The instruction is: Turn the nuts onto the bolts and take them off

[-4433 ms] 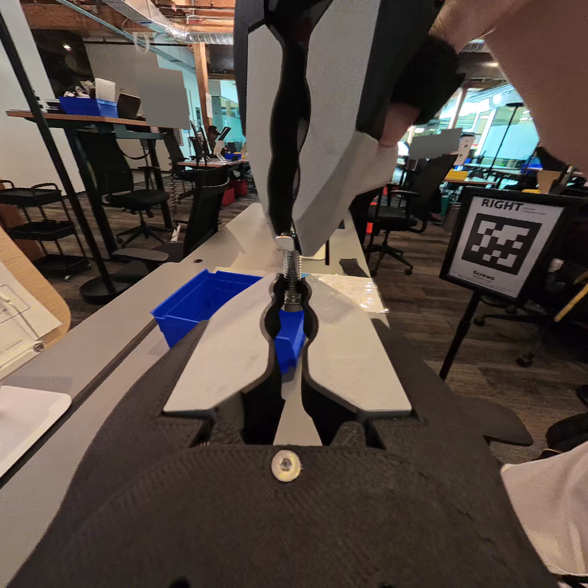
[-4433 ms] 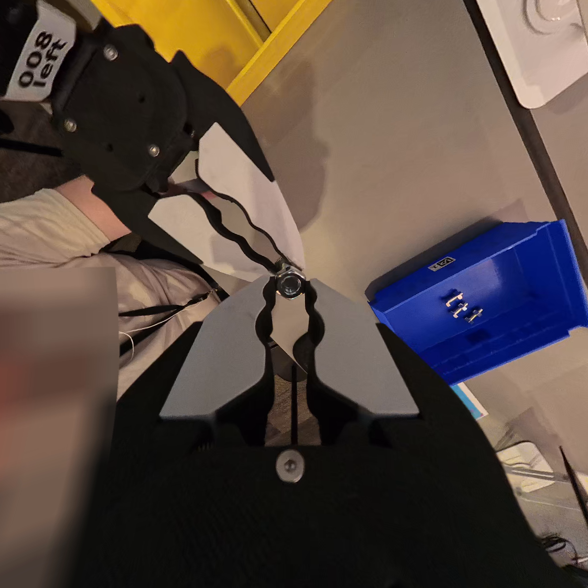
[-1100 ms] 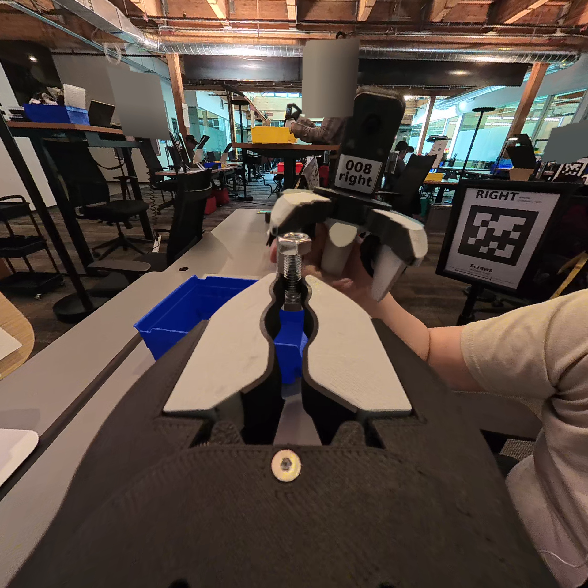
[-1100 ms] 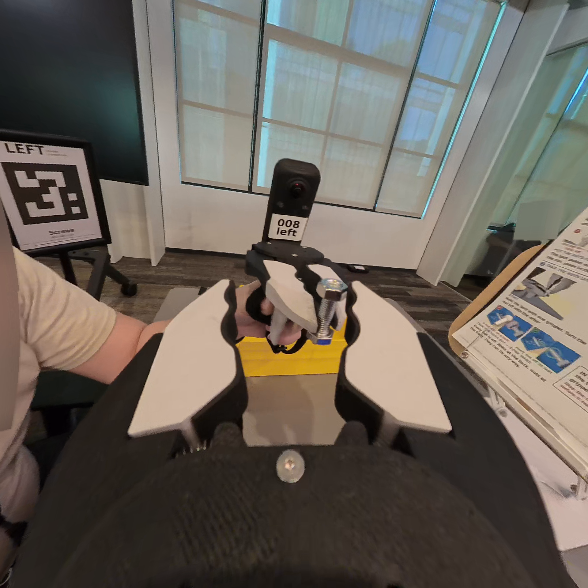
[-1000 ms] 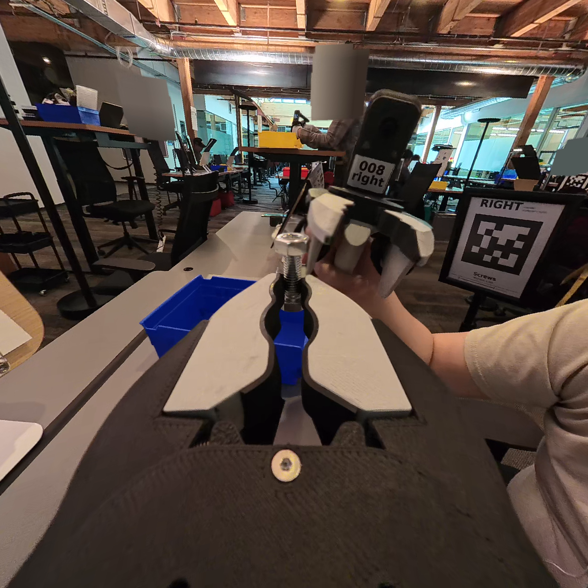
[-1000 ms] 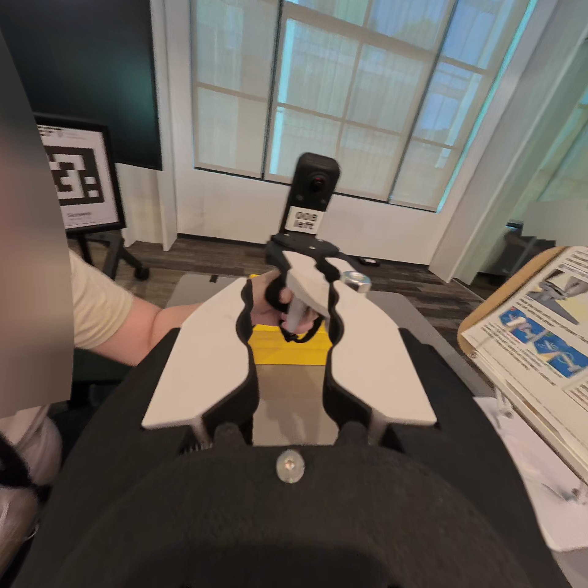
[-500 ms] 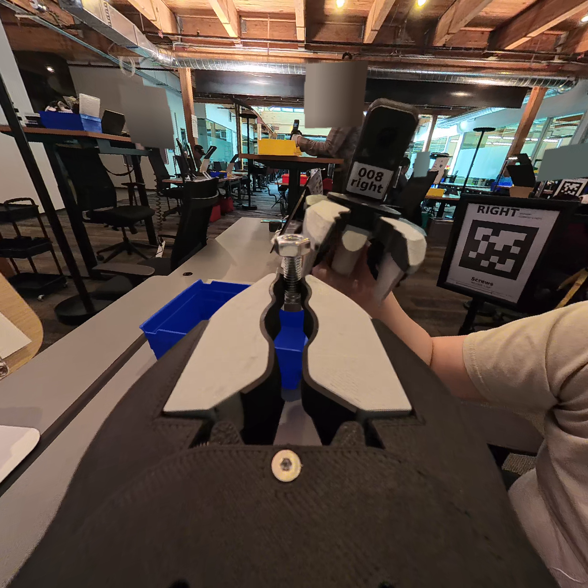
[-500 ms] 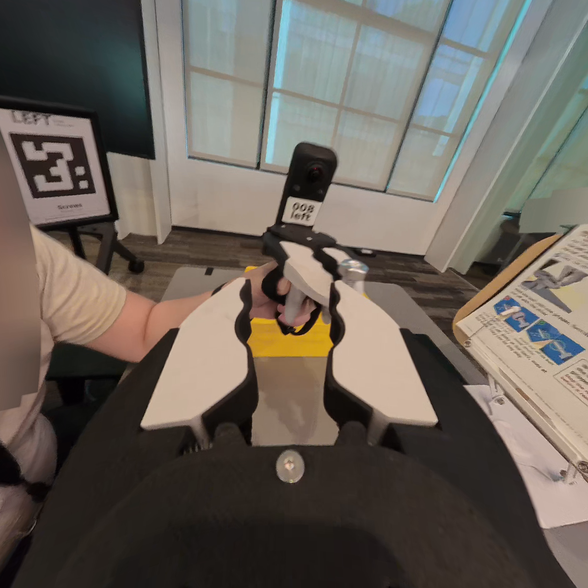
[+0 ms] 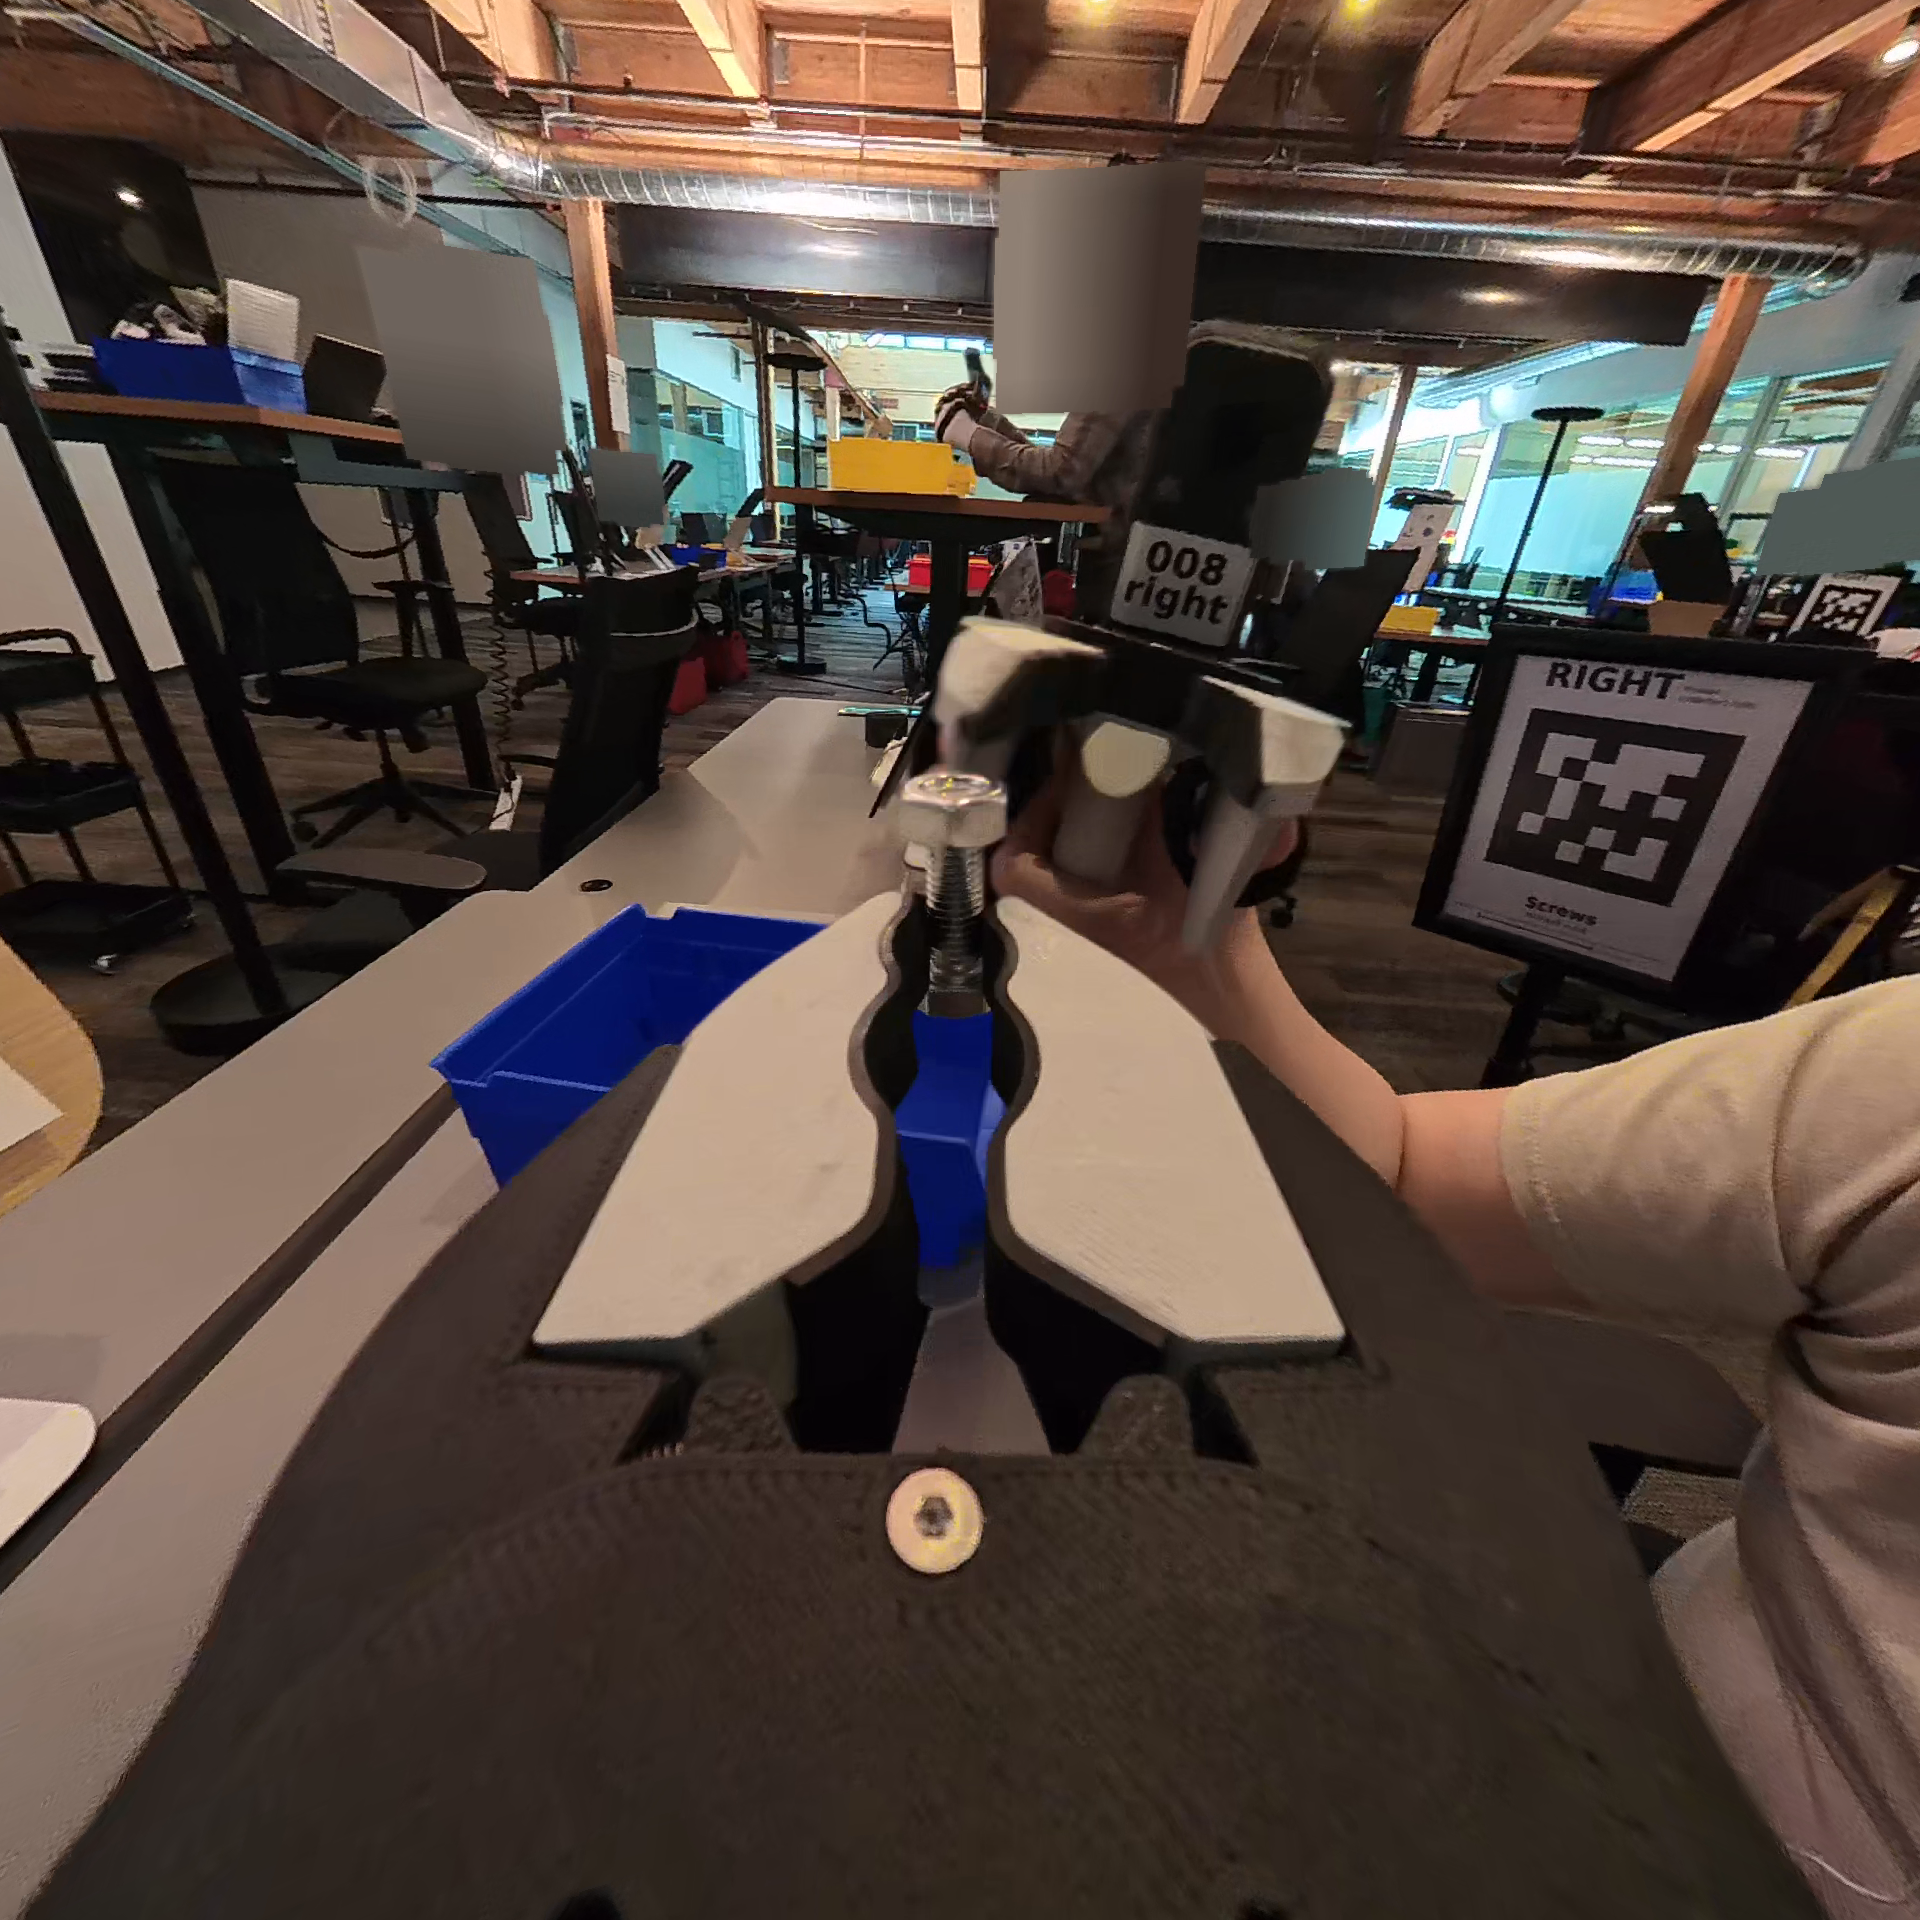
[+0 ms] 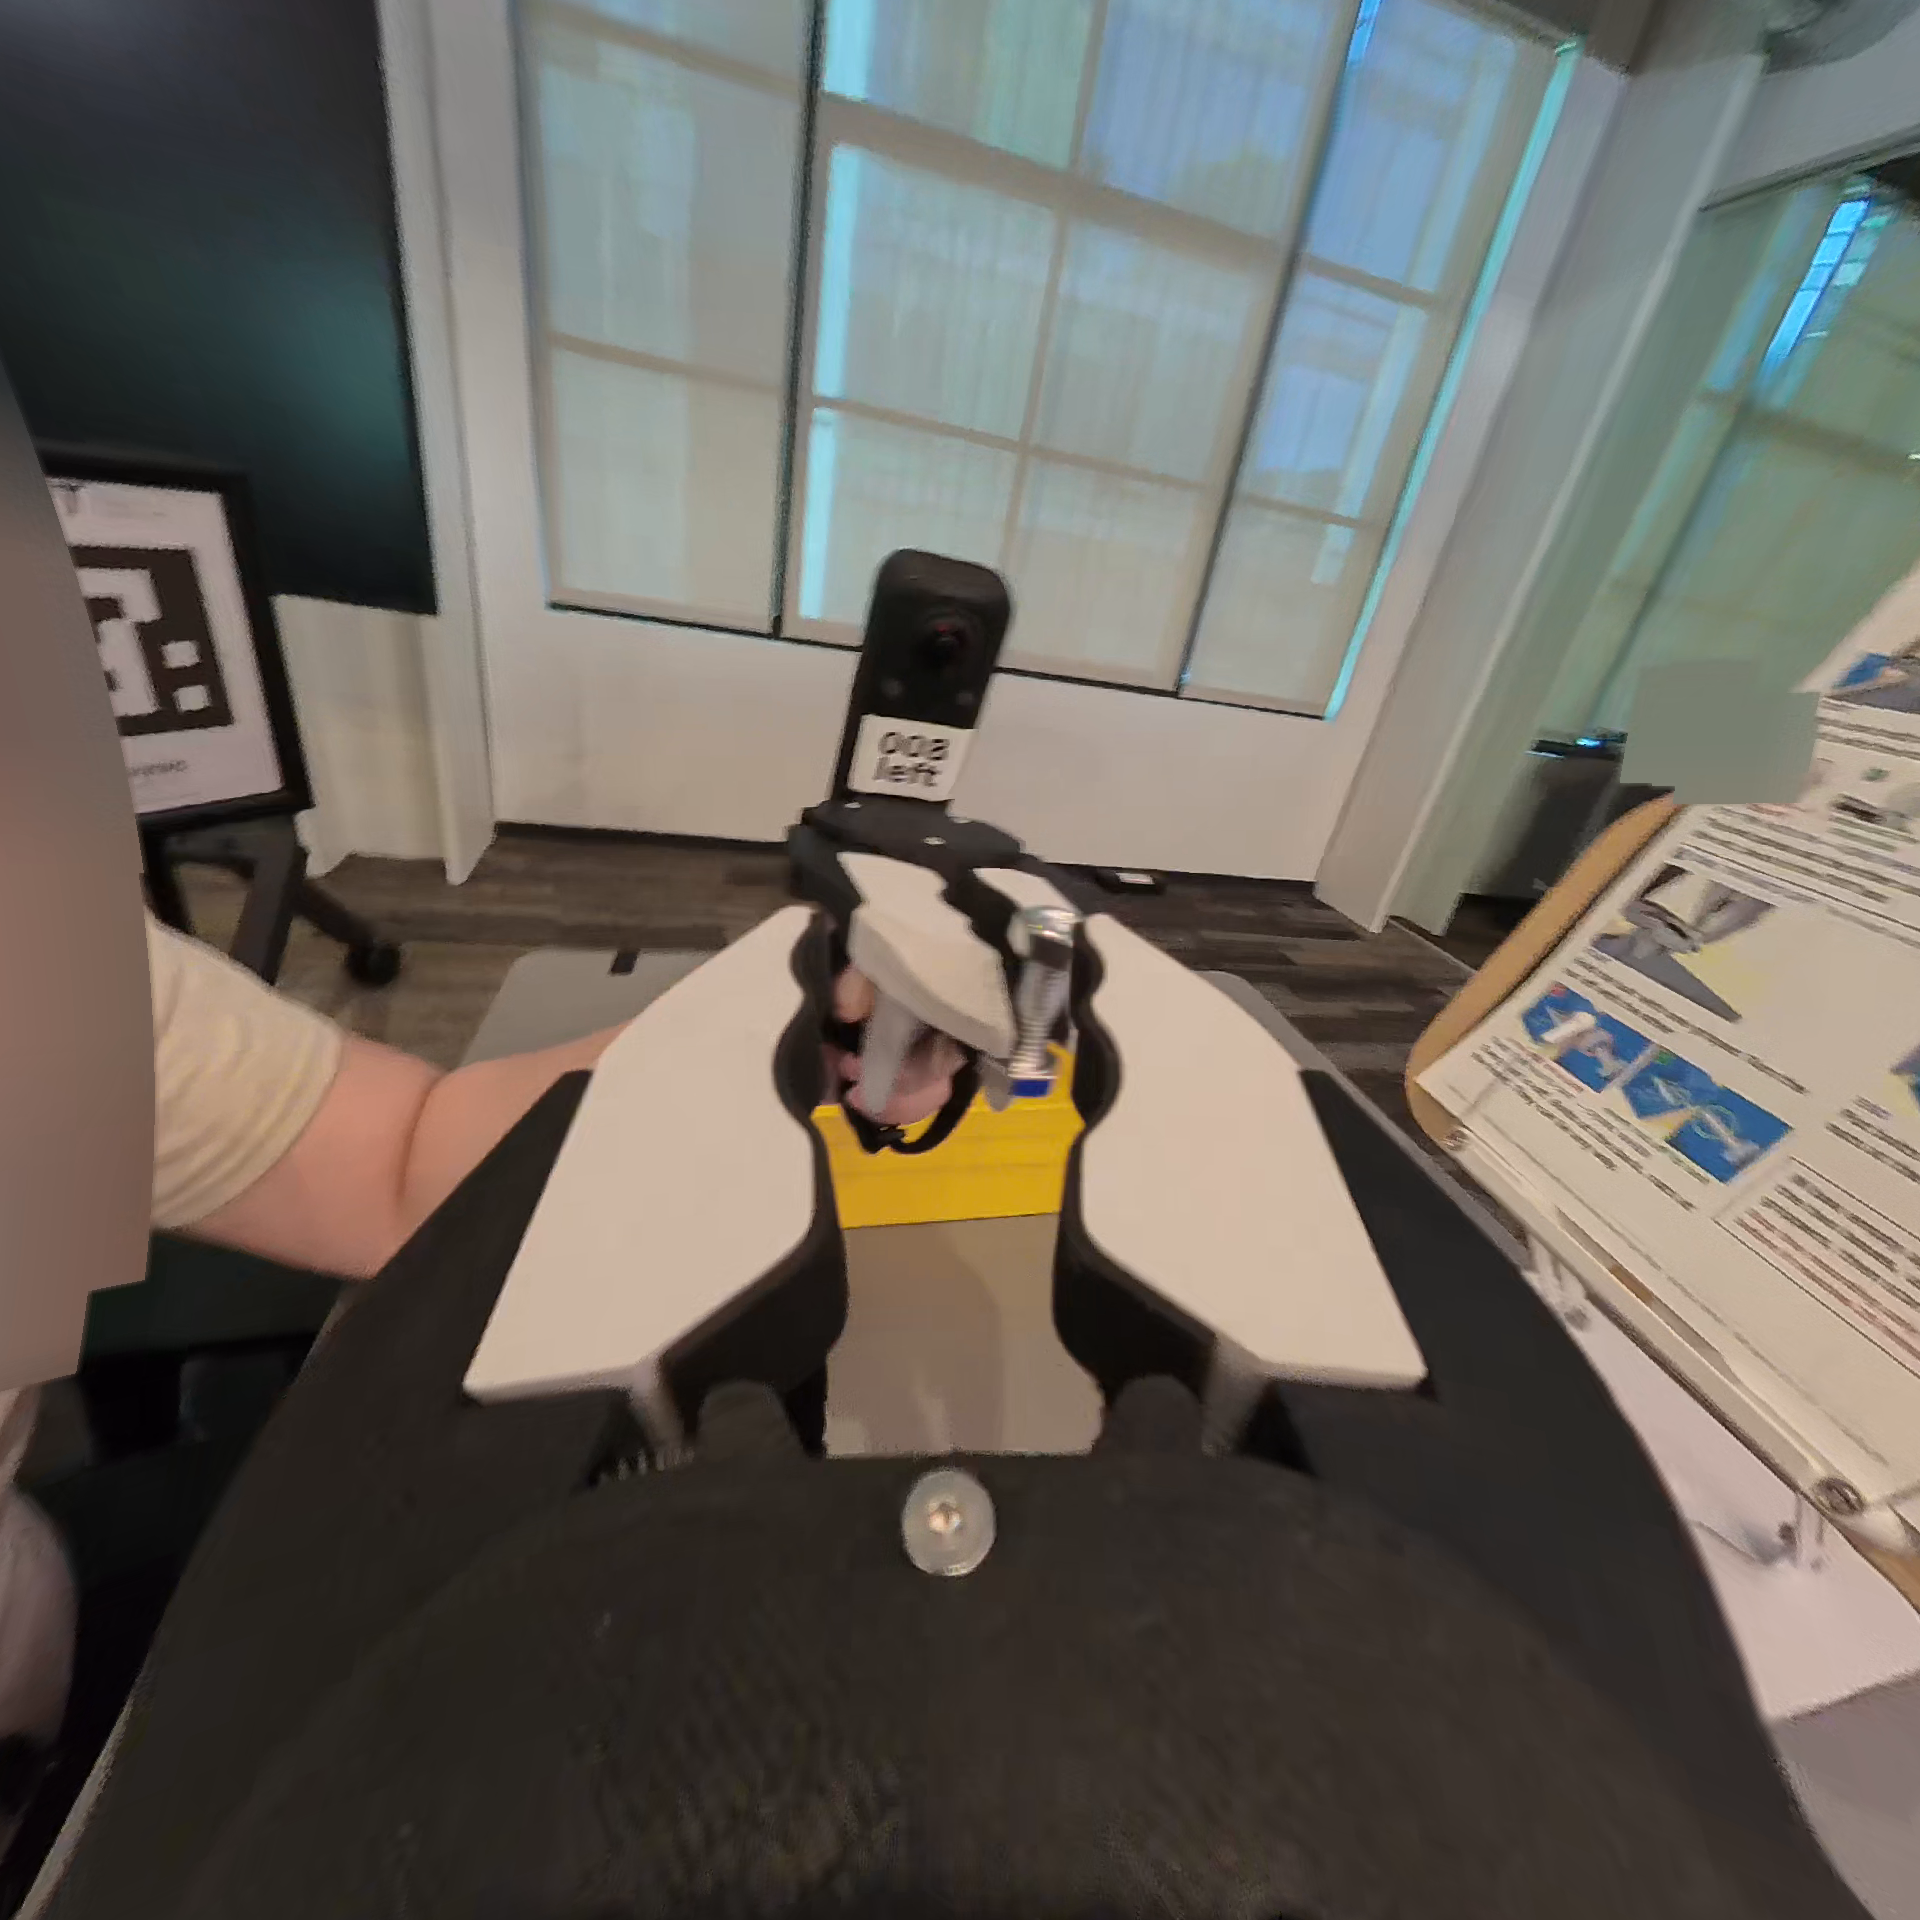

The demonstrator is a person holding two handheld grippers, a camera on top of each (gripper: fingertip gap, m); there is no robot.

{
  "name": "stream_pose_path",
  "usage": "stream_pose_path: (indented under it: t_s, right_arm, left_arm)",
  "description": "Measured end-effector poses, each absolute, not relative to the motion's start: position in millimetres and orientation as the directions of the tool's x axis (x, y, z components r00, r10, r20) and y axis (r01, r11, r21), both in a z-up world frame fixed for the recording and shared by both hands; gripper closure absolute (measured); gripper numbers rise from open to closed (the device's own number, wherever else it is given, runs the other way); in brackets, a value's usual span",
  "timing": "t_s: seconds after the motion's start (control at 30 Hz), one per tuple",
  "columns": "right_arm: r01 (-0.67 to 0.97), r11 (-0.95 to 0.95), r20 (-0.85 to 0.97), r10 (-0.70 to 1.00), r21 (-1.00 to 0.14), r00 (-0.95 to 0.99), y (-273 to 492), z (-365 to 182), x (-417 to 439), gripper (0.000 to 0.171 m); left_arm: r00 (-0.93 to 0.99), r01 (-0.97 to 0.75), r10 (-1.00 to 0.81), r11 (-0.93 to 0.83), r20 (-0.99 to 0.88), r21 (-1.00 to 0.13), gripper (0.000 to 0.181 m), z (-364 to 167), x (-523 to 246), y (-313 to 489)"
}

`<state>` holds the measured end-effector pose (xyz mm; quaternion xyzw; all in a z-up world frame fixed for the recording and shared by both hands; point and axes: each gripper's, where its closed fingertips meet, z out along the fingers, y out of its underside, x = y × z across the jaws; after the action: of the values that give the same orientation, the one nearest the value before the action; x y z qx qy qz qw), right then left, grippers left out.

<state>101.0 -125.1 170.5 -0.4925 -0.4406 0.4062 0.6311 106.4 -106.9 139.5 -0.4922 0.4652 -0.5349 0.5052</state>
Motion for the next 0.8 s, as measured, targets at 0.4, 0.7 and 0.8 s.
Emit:
stream_pose_path:
  t_s: [0.4,0.7,0.8]
  right_arm:
    - [-0.017,0.165,0.153,0.947,-0.986,0.281,-124.3,161.0,95.1,0.124]
    - [0.063,0.185,0.196,0.941,-0.981,0.277,-126.1,151.0,88.7,0.106]
    - [-0.038,0.166,0.153,0.962,-0.985,0.227,-136.7,166.0,95.8,0.128]
  left_arm:
    - [0.028,0.1,-0.997,-0.064,0.067,-0.993,0.172,141.9,98.4,-97.7]
    - [0.044,0.051,-0.996,-0.081,0.084,-0.995,0.171,133.2,106.6,-97.1]
    - [0.049,0.072,-0.994,-0.09,0.094,-0.993,0.172,135.2,102.2,-92.8]
